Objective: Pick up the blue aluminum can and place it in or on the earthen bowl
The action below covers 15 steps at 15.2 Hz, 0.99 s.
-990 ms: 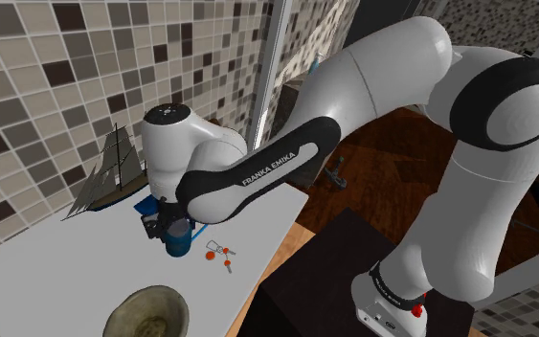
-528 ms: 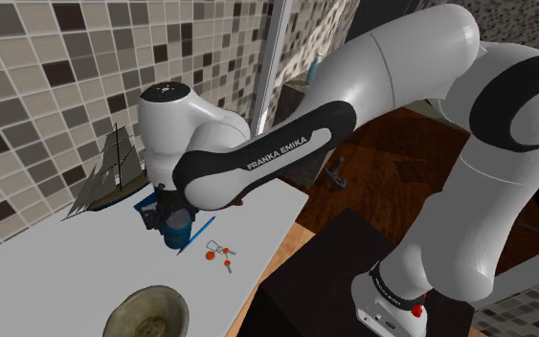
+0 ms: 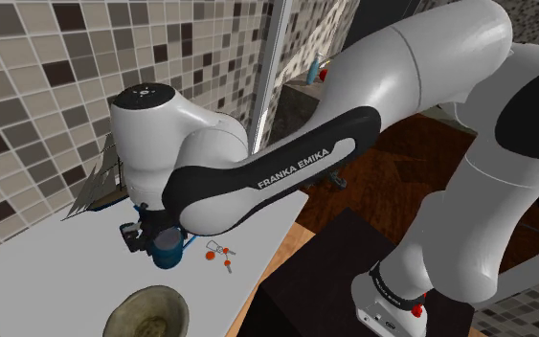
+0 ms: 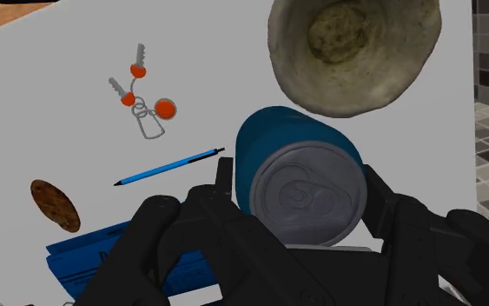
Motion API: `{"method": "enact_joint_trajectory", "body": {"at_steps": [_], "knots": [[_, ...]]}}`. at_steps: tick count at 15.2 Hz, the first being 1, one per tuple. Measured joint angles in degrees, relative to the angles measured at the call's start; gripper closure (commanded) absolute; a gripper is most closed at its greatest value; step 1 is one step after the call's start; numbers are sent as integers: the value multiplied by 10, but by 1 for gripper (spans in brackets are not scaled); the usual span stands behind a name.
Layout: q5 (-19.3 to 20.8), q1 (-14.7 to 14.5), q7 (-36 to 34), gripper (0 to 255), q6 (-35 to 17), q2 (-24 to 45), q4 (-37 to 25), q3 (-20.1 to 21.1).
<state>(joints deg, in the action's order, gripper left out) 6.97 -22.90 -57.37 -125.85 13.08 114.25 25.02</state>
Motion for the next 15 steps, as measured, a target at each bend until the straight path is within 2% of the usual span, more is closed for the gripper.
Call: {"method": "enact_joint_trajectory", "body": {"at_steps": [7, 15], "knots": [[16, -66, -99, 255, 33, 20, -46, 31], [38, -84, -129, 255, -2, 54, -41, 29]]}}
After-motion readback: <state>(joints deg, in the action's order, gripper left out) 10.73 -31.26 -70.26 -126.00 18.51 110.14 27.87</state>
